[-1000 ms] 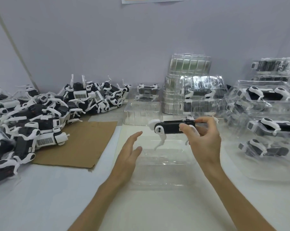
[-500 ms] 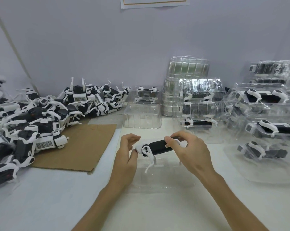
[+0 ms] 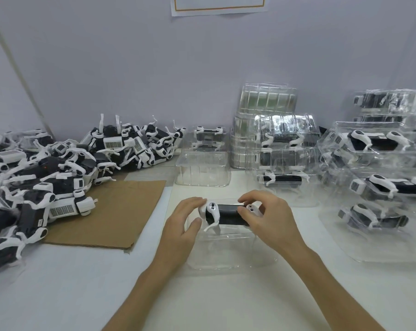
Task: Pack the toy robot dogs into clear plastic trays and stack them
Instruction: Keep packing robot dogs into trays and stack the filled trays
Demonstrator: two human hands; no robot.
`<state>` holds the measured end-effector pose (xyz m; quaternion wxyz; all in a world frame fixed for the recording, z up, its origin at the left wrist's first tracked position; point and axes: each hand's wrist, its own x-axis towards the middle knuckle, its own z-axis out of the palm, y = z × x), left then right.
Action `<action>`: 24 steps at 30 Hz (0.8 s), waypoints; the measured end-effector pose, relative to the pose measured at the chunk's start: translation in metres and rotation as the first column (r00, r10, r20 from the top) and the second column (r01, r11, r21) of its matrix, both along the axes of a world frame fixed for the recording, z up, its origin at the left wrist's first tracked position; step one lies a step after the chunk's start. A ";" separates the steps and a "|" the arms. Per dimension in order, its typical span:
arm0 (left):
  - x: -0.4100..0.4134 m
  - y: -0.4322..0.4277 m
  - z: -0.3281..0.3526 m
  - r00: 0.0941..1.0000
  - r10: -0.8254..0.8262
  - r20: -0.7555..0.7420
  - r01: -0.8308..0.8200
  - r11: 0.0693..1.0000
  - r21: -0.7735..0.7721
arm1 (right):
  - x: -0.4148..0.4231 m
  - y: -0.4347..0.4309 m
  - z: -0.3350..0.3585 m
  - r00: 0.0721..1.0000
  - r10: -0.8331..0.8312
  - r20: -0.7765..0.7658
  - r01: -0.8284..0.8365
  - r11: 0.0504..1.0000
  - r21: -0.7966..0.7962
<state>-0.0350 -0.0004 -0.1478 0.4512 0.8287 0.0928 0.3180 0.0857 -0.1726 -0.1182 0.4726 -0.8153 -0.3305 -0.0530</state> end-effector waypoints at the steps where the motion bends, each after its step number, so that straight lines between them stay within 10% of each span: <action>1: 0.000 0.001 0.000 1.000 -0.004 -0.019 0.004 1.000 0.011 | 0.001 0.000 -0.001 1.000 -0.002 0.003 0.002 1.000 0.002; 24: 0.000 0.002 -0.001 0.997 -0.046 -0.054 0.048 0.998 0.036 | 0.004 0.001 -0.001 0.999 -0.018 0.030 0.013 0.990 0.142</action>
